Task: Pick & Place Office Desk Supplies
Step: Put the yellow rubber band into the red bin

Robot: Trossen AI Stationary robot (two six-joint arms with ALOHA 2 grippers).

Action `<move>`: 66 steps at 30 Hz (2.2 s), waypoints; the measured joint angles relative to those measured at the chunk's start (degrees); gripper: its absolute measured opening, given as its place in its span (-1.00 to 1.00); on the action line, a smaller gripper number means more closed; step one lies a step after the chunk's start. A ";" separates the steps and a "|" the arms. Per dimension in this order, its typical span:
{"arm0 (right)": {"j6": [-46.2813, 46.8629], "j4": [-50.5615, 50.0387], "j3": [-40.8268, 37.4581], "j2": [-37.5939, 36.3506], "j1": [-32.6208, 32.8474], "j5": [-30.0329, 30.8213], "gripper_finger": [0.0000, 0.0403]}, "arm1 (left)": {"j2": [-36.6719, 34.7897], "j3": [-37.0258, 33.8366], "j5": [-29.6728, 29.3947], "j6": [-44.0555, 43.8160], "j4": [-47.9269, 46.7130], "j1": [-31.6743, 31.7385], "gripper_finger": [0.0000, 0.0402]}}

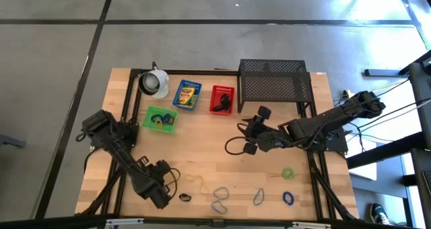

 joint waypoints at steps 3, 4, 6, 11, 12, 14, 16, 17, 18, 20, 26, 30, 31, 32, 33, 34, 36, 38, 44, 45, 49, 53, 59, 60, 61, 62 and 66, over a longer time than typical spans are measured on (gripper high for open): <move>-0.02 0.79 0.00 0.00 -0.51 -1.56 -0.12 | -0.02 -2.74 2.69 2.68 5.17 1.64 -0.34; -0.03 1.10 0.00 0.00 -0.72 -2.07 -0.12 | -0.26 -3.56 3.09 3.78 6.90 2.17 -0.34; -0.18 1.62 0.00 0.00 -1.12 -2.81 -0.12 | -0.55 -5.27 4.18 5.81 9.44 3.26 -0.35; -0.17 1.75 0.00 0.00 -1.92 -2.83 -0.12 | -0.88 -7.93 9.29 9.59 11.48 5.98 -0.37; -0.20 1.75 0.00 0.00 -2.07 -2.85 -0.12 | -0.92 -8.17 10.25 11.07 11.64 6.41 -0.37; -0.19 1.75 0.00 0.00 -2.14 -2.97 -0.12 | -0.92 -8.29 11.46 14.75 11.72 7.18 -0.37; -0.20 1.75 0.00 0.00 -2.16 -3.32 -0.12 | -0.92 -8.44 12.14 17.39 11.94 8.09 -0.37; -0.20 1.77 0.00 0.00 -2.16 -3.74 -0.12 | -0.92 -8.48 12.55 17.78 12.08 8.54 -0.39; -0.22 1.75 0.00 0.00 -2.14 -4.28 -0.12 | -0.92 -8.54 13.17 17.93 12.31 9.16 -0.41; -0.22 1.75 0.00 0.00 -2.14 -4.77 -0.12 | -0.94 -8.77 14.73 18.02 13.15 10.34 -0.46; -0.22 1.75 0.00 0.00 -2.15 -4.77 -0.12 | -0.94 -9.14 17.75 19.15 14.79 12.37 -0.58; -0.22 1.75 0.00 0.00 -2.16 -4.77 -0.12 | -0.92 -9.10 17.77 21.60 14.62 12.49 -0.61; -0.22 1.75 0.00 0.00 -2.16 -4.77 -0.12 | -0.92 -9.10 17.94 22.13 14.76 12.49 -0.62; -0.22 1.76 0.00 0.00 -2.16 -4.77 -0.12 | -0.92 -9.10 18.42 22.65 14.99 12.51 -0.64; -0.22 1.75 0.00 0.00 -2.16 -4.77 -0.12 | -0.92 -9.10 18.96 23.33 15.39 12.54 -0.65; -0.23 1.75 0.00 0.00 -2.15 -4.77 -0.12 | -0.92 -9.10 19.39 23.91 15.81 12.56 -0.68; -0.24 1.75 0.00 0.00 -2.16 -4.77 -0.12 | -0.92 -9.10 19.81 25.13 16.57 12.54 -0.74; -0.24 1.77 0.00 0.00 -2.16 -4.77 -0.12 | -0.92 -9.10 20.15 26.55 17.11 12.53 -0.82; -0.17 1.75 0.00 0.00 -2.16 -4.77 -0.12 | -0.91 -8.94 19.74 31.69 16.57 12.48 -0.98; -0.17 1.77 0.00 0.00 -2.16 -4.77 -0.12 | -0.79 -8.62 19.51 32.61 15.87 12.47 -0.99; -0.15 1.77 0.00 0.00 -2.16 -4.77 -0.12 | -0.42 -5.70 16.40 37.94 11.14 12.22 -0.99; -0.15 2.03 0.00 0.00 -2.16 -4.77 -0.12 | -1.83 -3.44 5.43 40.85 9.58 11.77 -0.99; -0.05 2.20 0.00 0.00 -2.22 -5.31 -0.12 | -6.19 -2.60 -3.15 37.21 9.37 9.86 -0.99; 0.00 2.19 0.00 0.00 -2.22 -5.62 -0.12 | -6.91 -2.56 -4.55 36.87 9.57 9.60 -0.99; 0.00 2.17 0.00 0.00 -2.22 -5.67 -0.12 | -7.44 -2.50 -5.89 36.57 9.59 9.39 -0.99; 0.00 2.18 0.00 0.00 -2.22 -5.65 -0.12 | -7.86 -2.50 -7.20 36.17 9.55 8.88 -0.99; 0.00 2.19 0.00 0.00 -2.22 -5.67 -0.12 | -9.51 -2.52 -12.26 34.72 10.00 7.19 -0.99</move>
